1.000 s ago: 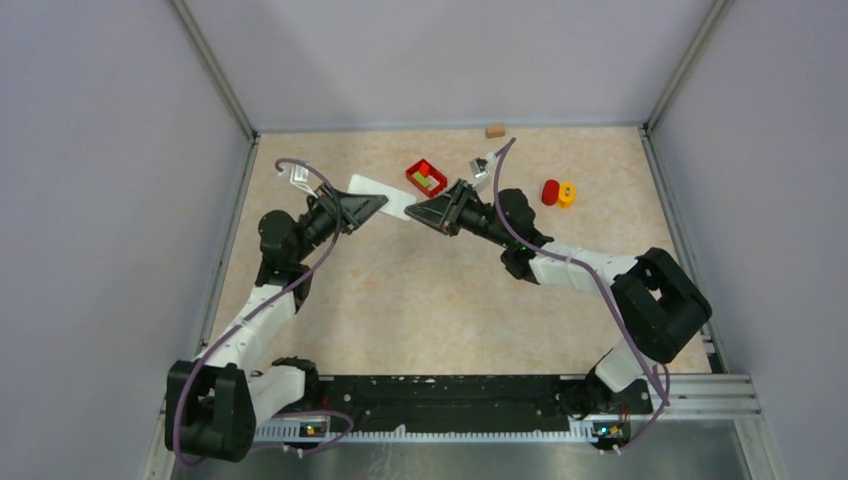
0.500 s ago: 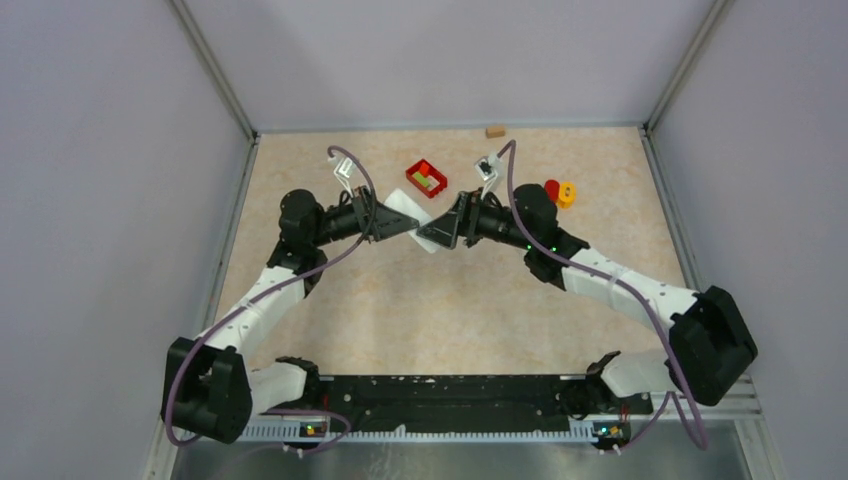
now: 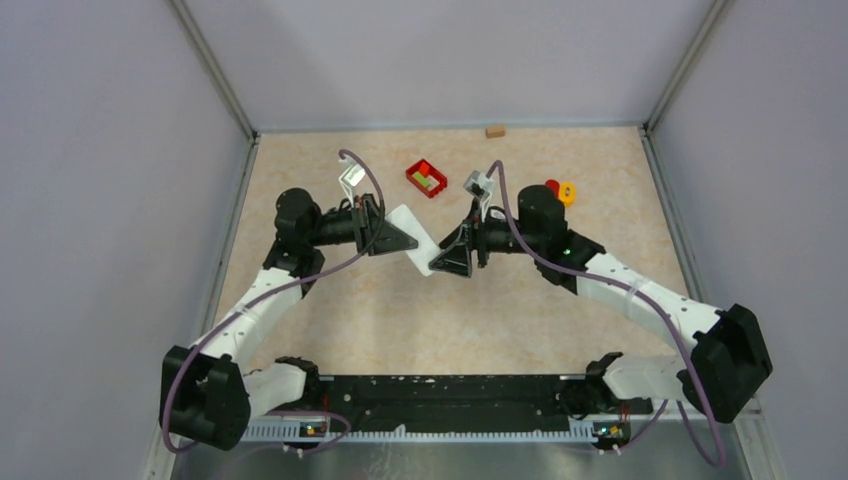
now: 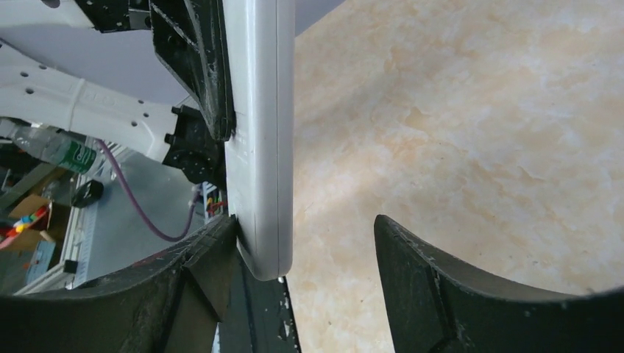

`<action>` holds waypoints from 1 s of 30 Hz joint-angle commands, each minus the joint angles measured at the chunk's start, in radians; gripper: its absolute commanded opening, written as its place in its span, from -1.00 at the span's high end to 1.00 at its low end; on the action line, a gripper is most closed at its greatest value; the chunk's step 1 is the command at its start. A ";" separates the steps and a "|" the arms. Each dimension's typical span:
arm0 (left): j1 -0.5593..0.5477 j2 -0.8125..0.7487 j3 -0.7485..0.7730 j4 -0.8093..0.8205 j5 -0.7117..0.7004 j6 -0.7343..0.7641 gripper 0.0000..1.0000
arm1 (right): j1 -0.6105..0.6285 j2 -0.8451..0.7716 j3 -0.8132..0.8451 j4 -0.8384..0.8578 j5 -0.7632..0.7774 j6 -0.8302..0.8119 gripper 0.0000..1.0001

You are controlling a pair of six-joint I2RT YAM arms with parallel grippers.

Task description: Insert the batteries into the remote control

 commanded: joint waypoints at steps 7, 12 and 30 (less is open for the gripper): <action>0.003 -0.061 0.055 -0.036 0.108 0.093 1.00 | -0.002 0.079 0.141 -0.056 -0.087 -0.090 0.13; 0.000 -0.071 0.035 -0.031 0.080 0.082 1.00 | -0.001 0.129 0.161 0.021 -0.079 -0.016 0.58; -0.002 -0.115 0.049 -0.273 -0.290 0.234 -0.94 | -0.002 0.022 0.095 0.009 0.213 0.026 1.00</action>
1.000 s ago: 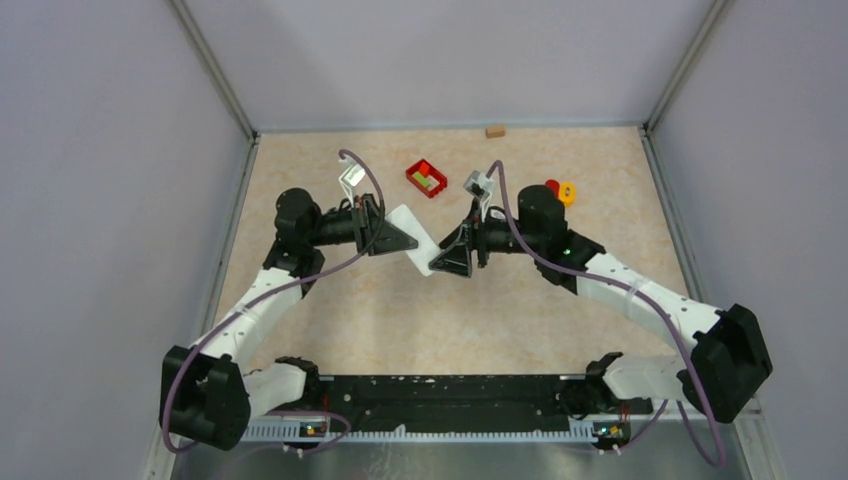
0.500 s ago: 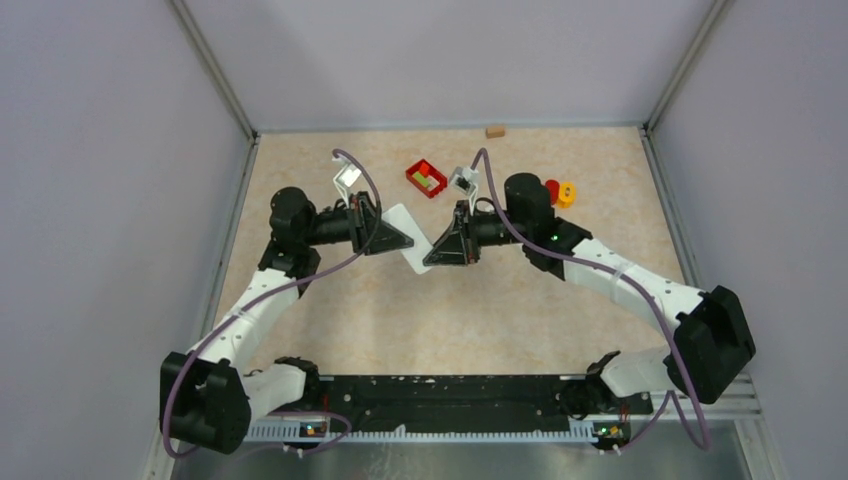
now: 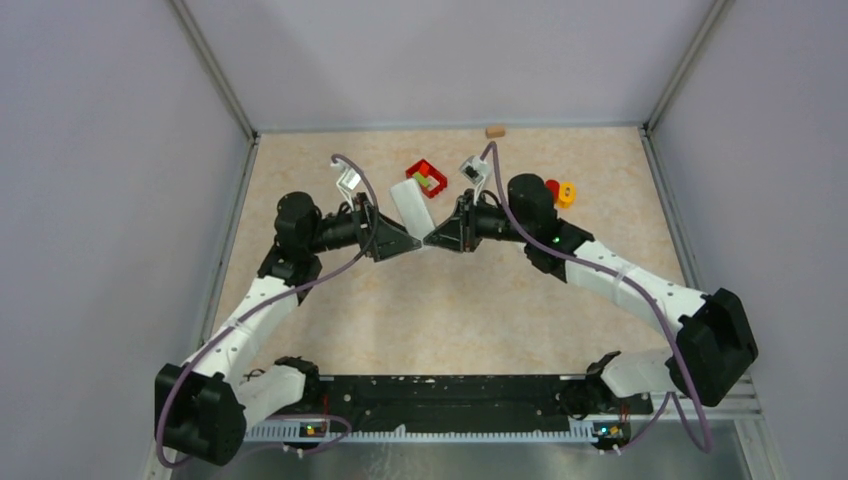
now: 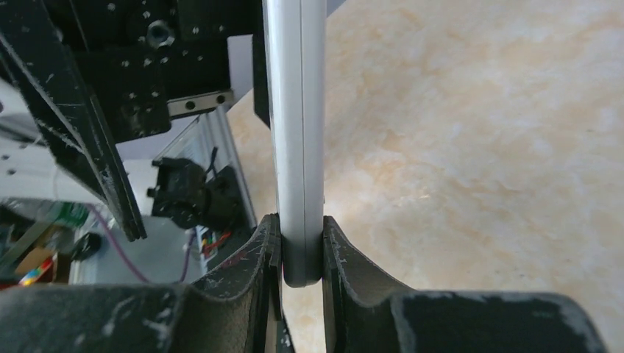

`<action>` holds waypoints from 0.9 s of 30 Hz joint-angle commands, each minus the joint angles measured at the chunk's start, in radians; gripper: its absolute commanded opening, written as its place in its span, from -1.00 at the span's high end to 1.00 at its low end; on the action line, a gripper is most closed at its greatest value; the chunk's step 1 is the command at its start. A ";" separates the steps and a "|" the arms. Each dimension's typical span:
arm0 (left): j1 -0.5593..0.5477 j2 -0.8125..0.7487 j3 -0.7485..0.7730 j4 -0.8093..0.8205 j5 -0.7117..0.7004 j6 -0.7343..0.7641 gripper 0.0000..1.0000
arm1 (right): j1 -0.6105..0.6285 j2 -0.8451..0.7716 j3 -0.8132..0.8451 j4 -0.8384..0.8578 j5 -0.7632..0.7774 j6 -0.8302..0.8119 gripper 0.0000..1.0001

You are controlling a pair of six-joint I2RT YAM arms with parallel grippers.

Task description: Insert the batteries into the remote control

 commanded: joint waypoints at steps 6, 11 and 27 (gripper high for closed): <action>0.080 -0.131 0.073 -0.341 -0.591 0.132 -0.97 | -0.013 -0.123 0.022 -0.262 0.529 -0.183 1.00; 0.098 -0.189 0.086 -0.503 -0.778 0.123 -0.97 | -0.009 0.013 0.126 -0.497 0.925 -0.225 1.00; 0.100 -0.180 0.129 -0.659 -0.867 0.241 -0.97 | 0.119 0.464 0.318 -0.702 1.389 -0.248 1.00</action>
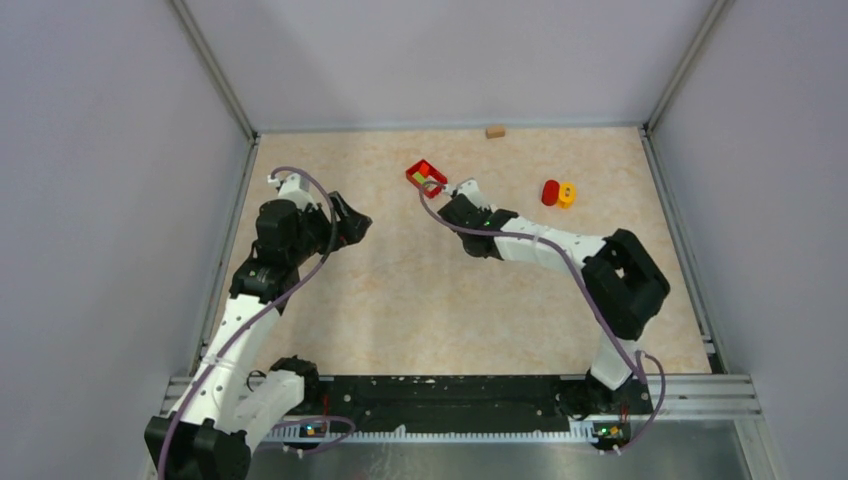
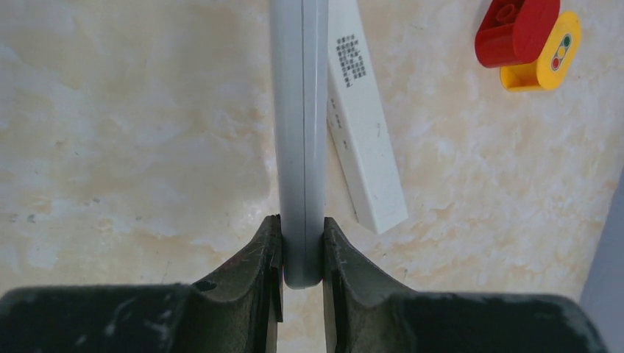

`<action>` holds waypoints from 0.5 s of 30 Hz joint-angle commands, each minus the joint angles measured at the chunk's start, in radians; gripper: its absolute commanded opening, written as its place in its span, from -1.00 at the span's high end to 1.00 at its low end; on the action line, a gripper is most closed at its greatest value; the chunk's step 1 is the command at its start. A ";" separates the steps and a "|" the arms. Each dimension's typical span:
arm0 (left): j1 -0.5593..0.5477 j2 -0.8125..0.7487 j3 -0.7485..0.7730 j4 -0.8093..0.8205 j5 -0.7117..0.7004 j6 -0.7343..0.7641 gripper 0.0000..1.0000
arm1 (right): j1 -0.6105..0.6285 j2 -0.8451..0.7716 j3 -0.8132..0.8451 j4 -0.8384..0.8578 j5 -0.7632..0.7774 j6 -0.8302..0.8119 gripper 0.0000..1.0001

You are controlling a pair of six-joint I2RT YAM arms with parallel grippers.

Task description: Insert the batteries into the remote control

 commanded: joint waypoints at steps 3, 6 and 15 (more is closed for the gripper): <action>0.003 0.000 0.050 -0.021 -0.030 0.050 -0.97 | 0.051 0.107 0.089 -0.071 0.115 -0.049 1.00; 0.003 0.004 0.054 -0.027 -0.026 0.053 -0.97 | 0.070 0.153 0.108 -0.086 0.099 -0.089 0.95; 0.003 0.005 0.089 -0.084 -0.030 0.057 -0.97 | 0.112 0.171 0.122 -0.139 -0.037 -0.158 0.22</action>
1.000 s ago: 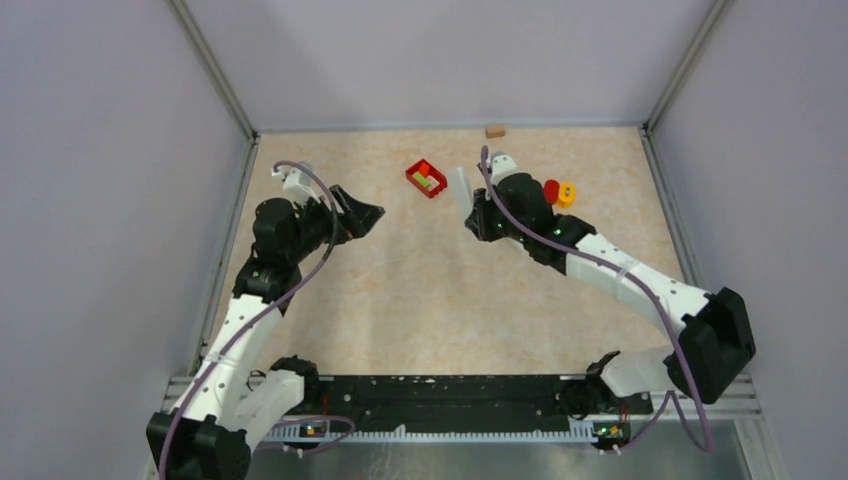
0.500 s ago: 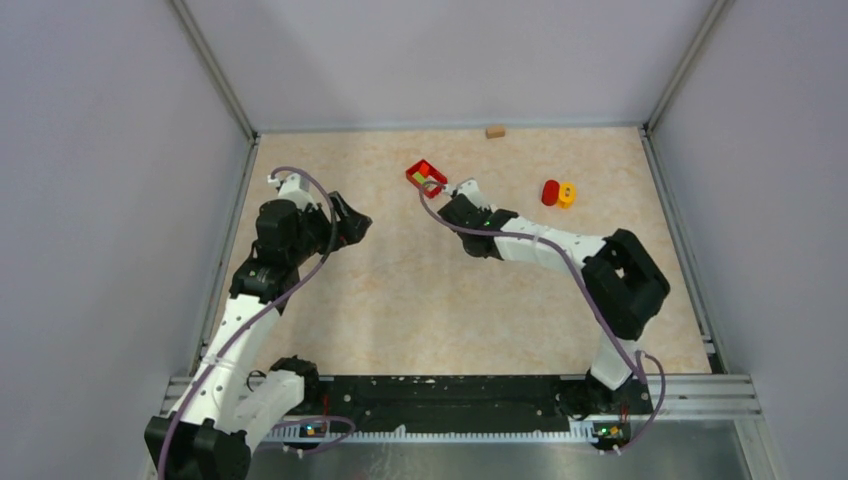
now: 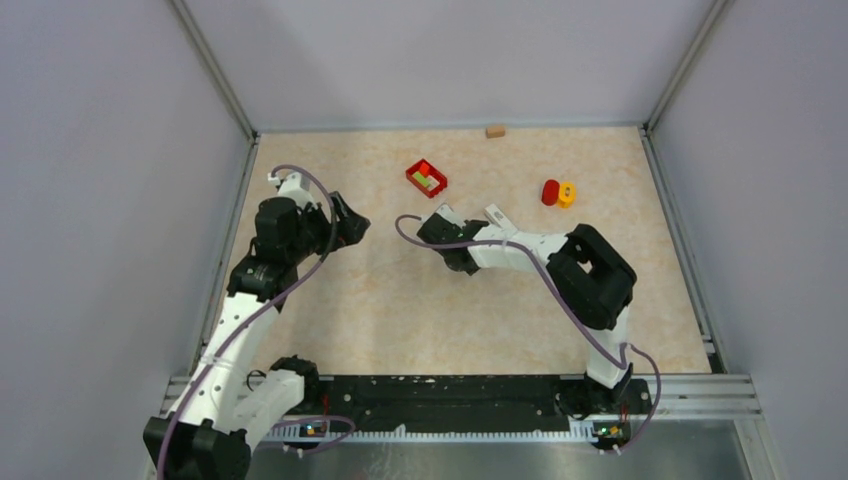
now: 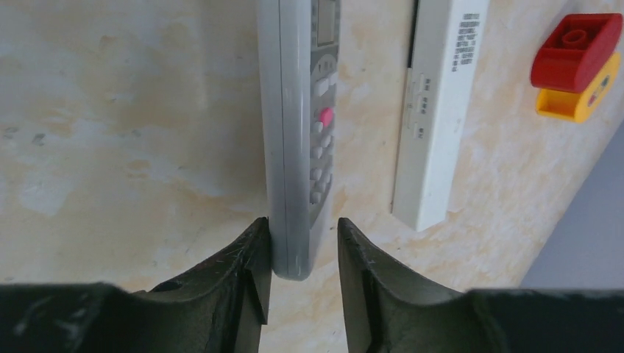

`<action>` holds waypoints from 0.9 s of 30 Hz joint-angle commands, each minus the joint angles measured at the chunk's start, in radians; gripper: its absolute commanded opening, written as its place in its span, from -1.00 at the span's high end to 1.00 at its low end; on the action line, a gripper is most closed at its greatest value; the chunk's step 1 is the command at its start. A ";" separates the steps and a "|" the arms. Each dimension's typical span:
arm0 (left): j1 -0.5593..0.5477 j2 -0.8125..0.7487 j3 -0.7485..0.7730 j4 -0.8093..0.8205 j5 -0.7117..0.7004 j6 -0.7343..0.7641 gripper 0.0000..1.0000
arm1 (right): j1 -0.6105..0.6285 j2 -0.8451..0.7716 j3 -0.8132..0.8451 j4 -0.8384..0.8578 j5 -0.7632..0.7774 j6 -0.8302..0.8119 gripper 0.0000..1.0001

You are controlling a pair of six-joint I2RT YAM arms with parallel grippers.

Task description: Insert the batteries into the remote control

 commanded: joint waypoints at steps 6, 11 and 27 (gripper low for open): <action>0.003 -0.014 0.110 -0.081 -0.014 0.022 -0.98 | 0.016 -0.140 0.042 -0.043 -0.326 -0.019 -0.08; 0.003 -0.033 0.206 -0.154 0.021 0.050 -0.97 | 0.013 -0.326 0.031 -0.016 -0.451 0.079 -0.10; 0.003 -0.257 0.296 -0.242 -0.173 0.104 -0.97 | -0.040 -1.180 -0.162 -0.041 0.194 0.303 -0.62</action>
